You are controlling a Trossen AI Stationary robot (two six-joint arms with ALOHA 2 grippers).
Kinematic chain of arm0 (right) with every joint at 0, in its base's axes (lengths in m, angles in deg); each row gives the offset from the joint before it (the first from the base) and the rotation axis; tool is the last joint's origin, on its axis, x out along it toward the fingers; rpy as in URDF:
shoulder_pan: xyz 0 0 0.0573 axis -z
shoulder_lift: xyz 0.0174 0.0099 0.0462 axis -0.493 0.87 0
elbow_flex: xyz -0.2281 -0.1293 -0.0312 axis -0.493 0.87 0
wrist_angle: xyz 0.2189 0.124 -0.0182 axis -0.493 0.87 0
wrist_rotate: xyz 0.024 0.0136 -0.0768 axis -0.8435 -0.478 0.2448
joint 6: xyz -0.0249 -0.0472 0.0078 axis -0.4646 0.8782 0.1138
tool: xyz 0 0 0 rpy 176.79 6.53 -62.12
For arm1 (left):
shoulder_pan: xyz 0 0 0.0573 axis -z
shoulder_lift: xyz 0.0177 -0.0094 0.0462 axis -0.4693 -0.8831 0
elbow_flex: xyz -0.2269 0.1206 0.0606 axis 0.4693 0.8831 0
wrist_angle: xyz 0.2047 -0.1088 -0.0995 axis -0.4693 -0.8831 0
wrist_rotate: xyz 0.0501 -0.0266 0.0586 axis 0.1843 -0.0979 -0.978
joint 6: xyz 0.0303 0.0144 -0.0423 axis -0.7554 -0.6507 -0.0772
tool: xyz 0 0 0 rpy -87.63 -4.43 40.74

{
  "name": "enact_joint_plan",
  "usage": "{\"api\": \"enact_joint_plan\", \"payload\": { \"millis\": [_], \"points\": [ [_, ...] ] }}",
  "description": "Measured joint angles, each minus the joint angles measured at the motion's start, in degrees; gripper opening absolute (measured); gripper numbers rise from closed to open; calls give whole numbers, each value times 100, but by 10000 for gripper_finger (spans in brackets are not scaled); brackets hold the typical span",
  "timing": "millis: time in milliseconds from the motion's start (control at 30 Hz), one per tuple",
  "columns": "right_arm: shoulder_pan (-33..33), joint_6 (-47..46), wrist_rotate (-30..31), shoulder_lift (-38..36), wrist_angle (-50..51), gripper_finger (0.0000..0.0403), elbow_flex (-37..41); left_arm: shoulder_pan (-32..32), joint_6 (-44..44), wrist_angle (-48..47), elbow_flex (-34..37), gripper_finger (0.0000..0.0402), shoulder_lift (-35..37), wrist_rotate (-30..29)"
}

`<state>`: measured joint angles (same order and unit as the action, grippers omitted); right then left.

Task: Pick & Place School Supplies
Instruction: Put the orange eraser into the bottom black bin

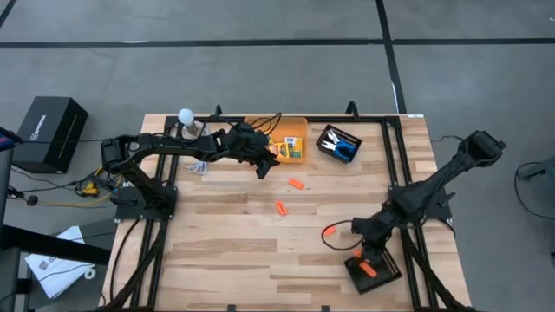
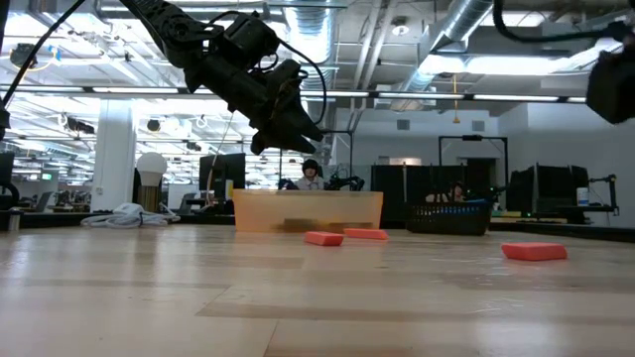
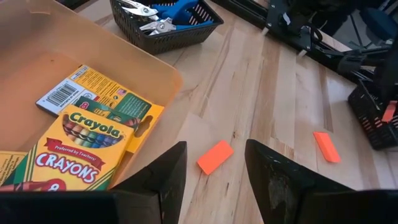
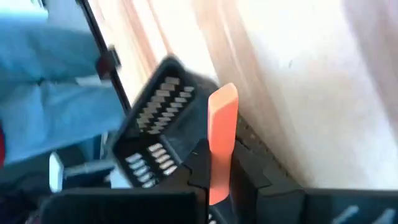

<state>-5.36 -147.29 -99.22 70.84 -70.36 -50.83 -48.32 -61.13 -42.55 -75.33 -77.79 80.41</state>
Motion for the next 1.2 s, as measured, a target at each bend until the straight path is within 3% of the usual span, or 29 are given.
{"api": "enact_joint_plan", "payload": {
  "millis": [333,500,800,1200],
  "points": [
    [-36,-27,1020,-905,190,21,-285,0,1,0,0,159,0,32],
    [-453,-79,1263,-1065,577,21,-532,0,5,0,-2,159,0,87],
    [-1661,-831,1277,-571,628,21,-540,0,5,0,0,159,0,87],
    [-2226,-1481,1217,531,466,21,-540,0,3,1,-1,159,0,87]
  ]
}}
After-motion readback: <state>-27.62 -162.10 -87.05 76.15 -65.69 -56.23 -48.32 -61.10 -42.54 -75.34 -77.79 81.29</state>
